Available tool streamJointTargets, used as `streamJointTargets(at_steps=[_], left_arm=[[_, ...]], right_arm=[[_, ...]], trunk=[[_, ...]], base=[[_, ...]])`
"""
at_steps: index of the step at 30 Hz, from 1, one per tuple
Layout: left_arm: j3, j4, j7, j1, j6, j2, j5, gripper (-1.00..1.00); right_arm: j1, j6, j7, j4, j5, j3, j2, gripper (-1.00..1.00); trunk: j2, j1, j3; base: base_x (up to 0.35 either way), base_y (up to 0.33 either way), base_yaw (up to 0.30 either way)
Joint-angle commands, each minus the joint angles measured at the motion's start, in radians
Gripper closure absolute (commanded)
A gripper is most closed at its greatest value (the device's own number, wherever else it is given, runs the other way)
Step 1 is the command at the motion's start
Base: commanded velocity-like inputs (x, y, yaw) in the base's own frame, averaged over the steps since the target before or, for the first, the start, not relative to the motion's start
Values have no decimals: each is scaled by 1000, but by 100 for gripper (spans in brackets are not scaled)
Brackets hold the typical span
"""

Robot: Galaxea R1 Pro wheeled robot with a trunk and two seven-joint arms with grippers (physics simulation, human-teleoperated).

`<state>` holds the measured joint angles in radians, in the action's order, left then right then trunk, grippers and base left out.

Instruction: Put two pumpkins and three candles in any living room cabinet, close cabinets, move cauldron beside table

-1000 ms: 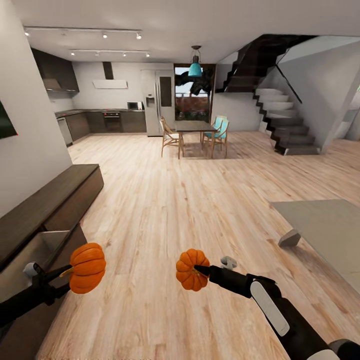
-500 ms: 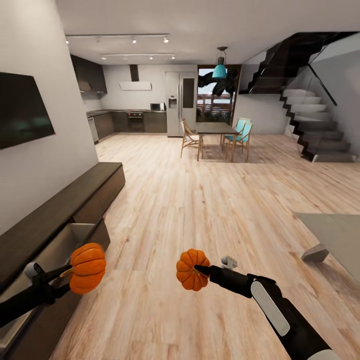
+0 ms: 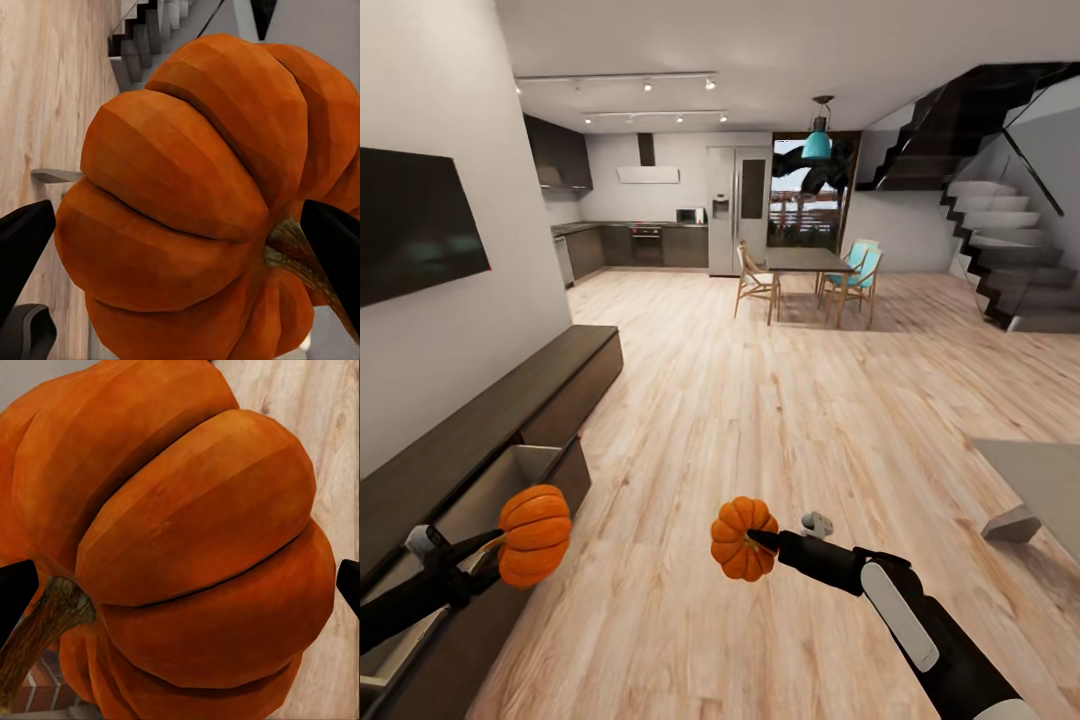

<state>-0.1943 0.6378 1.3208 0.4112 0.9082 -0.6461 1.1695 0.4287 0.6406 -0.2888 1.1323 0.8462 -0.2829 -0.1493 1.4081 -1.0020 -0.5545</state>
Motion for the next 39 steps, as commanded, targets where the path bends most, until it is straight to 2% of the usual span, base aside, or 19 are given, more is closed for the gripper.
streamJointTargets(at_steps=[1,19,39], left_arm=[[-6,-1,3,1,9,-1,7,100],[-7,-1,3,1,10,-1,10,100],[-7,0,2,1,10,-1,7,100]], right_arm=[[1,3,-1,0,5,0,-1,100],[1,2,-4,1,5,0,-1,100],[1,2,5,-2,4,-2,4,100]], trunk=[[1,0,-1],[1,0,-1],[1,0,-1]], base=[[217,-193,1],[290,-143,13],[340,-34,262]])
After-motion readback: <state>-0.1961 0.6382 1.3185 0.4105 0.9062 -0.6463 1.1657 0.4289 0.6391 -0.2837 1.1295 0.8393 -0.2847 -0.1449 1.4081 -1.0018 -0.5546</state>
